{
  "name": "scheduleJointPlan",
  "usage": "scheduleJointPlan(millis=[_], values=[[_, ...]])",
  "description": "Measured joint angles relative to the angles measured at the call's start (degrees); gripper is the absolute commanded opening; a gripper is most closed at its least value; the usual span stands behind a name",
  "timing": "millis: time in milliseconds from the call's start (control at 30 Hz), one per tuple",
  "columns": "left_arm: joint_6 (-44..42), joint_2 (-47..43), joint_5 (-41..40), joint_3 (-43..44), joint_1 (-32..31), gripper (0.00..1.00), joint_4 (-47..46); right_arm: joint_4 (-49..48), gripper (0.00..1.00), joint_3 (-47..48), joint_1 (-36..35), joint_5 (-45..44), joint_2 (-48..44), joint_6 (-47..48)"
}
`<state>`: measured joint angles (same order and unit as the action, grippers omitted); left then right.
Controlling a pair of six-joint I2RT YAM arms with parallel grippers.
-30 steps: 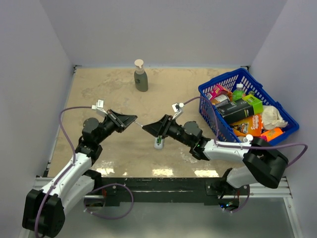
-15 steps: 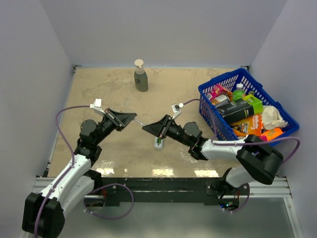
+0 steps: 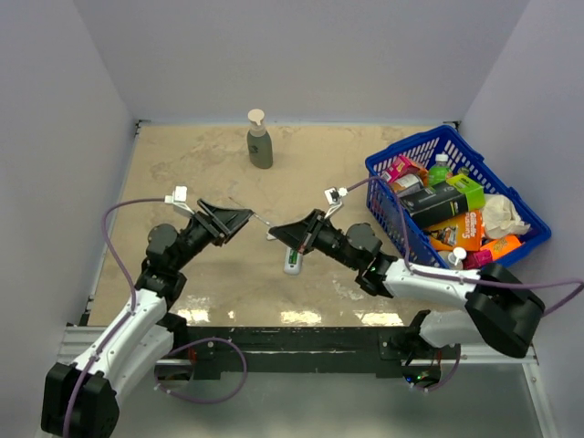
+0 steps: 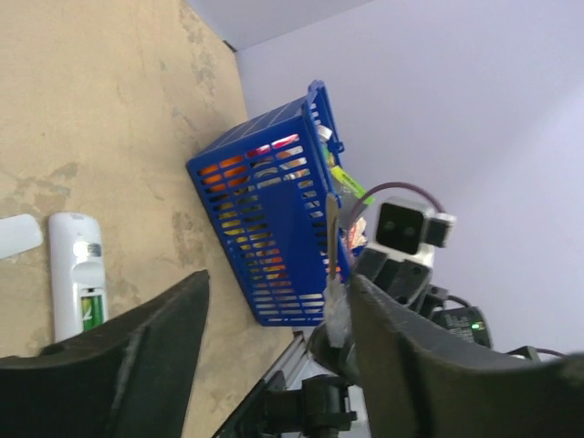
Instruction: Unload the batteries from the remote control
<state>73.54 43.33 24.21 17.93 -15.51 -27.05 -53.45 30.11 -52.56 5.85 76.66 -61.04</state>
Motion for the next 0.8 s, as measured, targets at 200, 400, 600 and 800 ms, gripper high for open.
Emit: scheduleJointPlan(millis=[200,400,600,800], values=[[-5.7,-2.5,-0.9,3.0,0.0,0.79,9.9,22.9,0.0,6.9,2.1,-4.8,-9.0,13.3],[-12.7,-2.8,-2.3,7.4,0.0,0.8,19.1,51.0,0.0,19.6,5.5,-10.4,-11.8,29.4],[-18.2,0.9,-4.2,10.4,0.0,0.8,25.3,77.1,0.0,36.9,5.5,-13.5,-5.4,41.9],[-22.0,7.0,-5.1,11.1,0.0,0.79,29.3,92.5,0.0,43.4,5.4,-14.7,0.8,53.7]])
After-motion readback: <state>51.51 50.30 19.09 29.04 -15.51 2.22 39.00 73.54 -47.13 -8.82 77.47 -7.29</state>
